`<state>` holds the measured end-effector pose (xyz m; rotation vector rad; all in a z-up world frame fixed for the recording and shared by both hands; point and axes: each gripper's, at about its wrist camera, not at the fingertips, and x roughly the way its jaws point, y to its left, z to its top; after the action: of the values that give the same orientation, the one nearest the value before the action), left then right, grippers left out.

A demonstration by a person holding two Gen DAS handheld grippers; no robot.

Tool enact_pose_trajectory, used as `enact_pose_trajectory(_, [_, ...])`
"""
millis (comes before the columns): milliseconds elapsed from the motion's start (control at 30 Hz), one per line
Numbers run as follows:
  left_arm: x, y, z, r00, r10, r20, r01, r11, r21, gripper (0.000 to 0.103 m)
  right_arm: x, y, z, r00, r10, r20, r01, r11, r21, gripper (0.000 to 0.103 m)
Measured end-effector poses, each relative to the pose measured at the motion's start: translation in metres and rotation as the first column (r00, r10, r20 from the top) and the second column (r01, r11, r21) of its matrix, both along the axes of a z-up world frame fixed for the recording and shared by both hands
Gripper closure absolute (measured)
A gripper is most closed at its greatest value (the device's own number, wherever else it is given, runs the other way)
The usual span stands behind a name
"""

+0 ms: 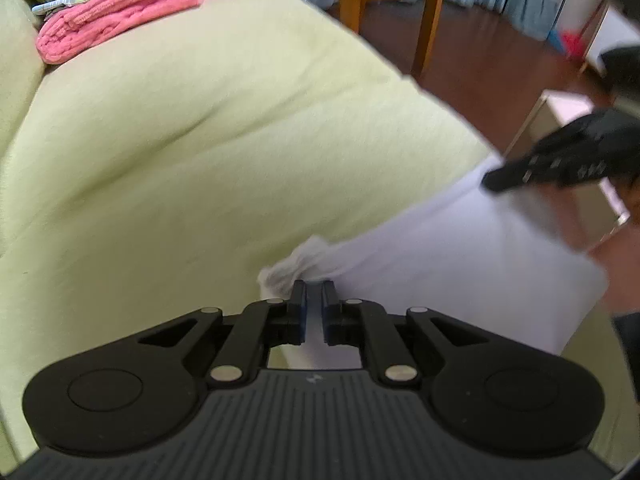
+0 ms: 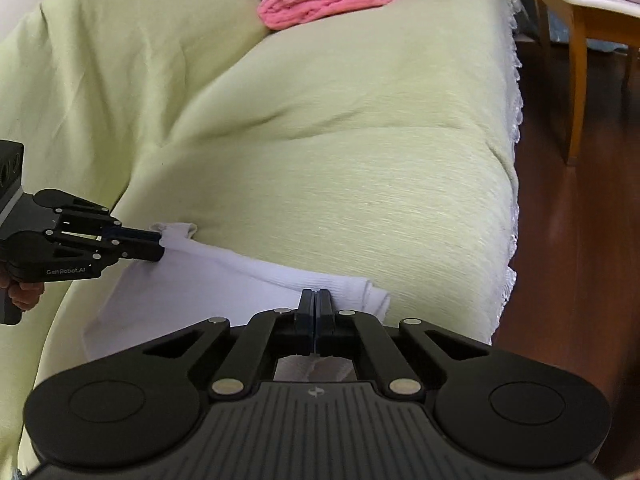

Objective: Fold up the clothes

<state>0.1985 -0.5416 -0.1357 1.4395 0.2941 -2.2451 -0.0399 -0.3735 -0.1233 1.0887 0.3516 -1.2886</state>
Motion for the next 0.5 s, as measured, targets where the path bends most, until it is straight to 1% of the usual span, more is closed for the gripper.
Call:
enact_pose_trajectory(67, [-0.003, 0.005, 0.001, 0.999, -0.014, 0.046, 0.014, 1.0, -0.019, 0.096, 0.005, 0.0, 0.004, 1.0, 0.0, -0.01, 0.0, 1.0, 0.008, 0.1])
enact_pose_trajectory(100, [-0.005, 0.006, 0.003, 0.998, -0.015, 0.061, 0.016, 1.0, -0.023, 0.096, 0.007, 0.001, 0.006, 1.0, 0.0, -0.016, 0.0, 1.0, 0.008, 0.095])
enact_pose_trajectory(133, [-0.006, 0.006, 0.005, 0.998, -0.012, 0.067, 0.014, 1.0, -0.023, 0.096, 0.011, 0.003, 0.009, 1.0, 0.0, -0.025, 0.0, 1.0, 0.0, 0.091])
enact_pose_trajectory(167, [-0.007, 0.005, 0.007, 0.997, -0.008, 0.071, 0.01, 1.0, -0.024, 0.096, 0.014, 0.004, 0.013, 0.999, 0.0, -0.034, 0.0, 1.0, -0.008, 0.09])
enact_pose_trajectory(267, [-0.013, 0.004, 0.008, 0.998, -0.002, 0.066, 0.003, 1.0, -0.023, 0.095, 0.02, 0.004, 0.022, 0.998, 0.005, -0.058, -0.007, 0.999, -0.037, 0.09])
enact_pose_trajectory(367, [-0.015, 0.007, 0.007, 0.998, -0.007, 0.07, 0.01, 0.999, -0.038, 0.095, 0.025, -0.001, 0.022, 0.996, 0.018, -0.089, -0.023, 0.998, -0.052, 0.089])
enact_pose_trajectory(467, [-0.012, 0.005, 0.004, 1.0, 0.013, 0.024, -0.013, 1.0, -0.019, 0.092, 0.029, -0.004, 0.015, 0.993, 0.034, -0.11, -0.04, 0.998, -0.056, 0.089])
enact_pose_trajectory(500, [-0.011, 0.002, -0.001, 0.999, 0.027, 0.024, -0.027, 1.0, -0.006, 0.092, 0.03, -0.006, 0.009, 0.992, 0.041, -0.117, -0.047, 0.998, -0.048, 0.088])
